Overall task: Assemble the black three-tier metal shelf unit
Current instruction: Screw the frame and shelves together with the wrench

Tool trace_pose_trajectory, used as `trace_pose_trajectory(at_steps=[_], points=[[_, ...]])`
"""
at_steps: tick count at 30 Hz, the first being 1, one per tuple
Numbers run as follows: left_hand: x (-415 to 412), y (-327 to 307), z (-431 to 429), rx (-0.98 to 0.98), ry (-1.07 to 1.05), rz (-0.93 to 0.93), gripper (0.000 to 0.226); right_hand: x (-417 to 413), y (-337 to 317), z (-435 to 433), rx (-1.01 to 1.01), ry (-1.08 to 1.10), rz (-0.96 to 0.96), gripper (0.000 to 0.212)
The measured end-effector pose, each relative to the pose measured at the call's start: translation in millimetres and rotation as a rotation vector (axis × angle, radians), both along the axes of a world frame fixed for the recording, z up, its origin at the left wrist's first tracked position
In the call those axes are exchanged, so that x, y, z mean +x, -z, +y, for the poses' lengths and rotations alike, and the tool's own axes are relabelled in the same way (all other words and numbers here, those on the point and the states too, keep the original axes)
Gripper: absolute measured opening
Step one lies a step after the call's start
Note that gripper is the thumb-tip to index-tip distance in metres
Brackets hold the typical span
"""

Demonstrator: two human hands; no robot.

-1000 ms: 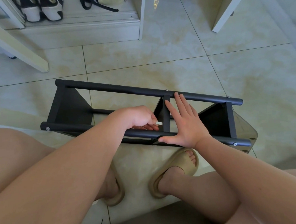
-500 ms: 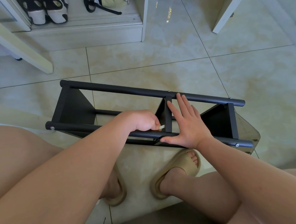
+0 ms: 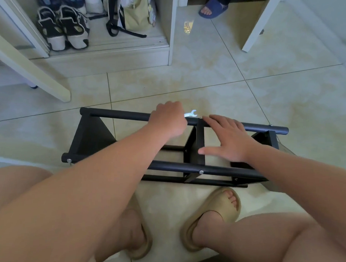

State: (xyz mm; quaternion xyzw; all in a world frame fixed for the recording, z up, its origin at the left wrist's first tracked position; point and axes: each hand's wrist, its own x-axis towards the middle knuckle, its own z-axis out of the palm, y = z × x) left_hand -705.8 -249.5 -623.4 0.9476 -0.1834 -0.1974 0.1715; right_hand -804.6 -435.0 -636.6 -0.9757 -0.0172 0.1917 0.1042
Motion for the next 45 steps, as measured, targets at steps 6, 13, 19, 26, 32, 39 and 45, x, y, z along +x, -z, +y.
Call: trace_pose_trajectory(at_steps=[6,13,19,26,32,39,45], points=[[42,2,-12,0.143,0.144,0.138,0.009,48,4,-30,0.002,0.034,0.236,0.047],[70,25,-7,0.2,0.117,0.454,0.036,78,12,-48,0.079,0.023,0.346,0.016],[88,14,12,0.119,0.028,0.327,0.02,101,12,-30,0.109,-0.012,0.128,0.019],[97,8,50,0.032,-0.058,0.112,0.017,112,-1,-1,0.069,-0.062,-0.137,0.026],[67,28,60,0.034,-0.025,0.032,0.01,97,6,16,0.015,-0.049,0.003,0.03],[32,79,47,0.08,0.021,0.067,0.006,75,42,14,-0.08,-0.062,0.176,0.027],[31,125,36,0.163,0.025,0.237,0.012,69,81,15,-0.148,-0.092,0.308,0.027]])
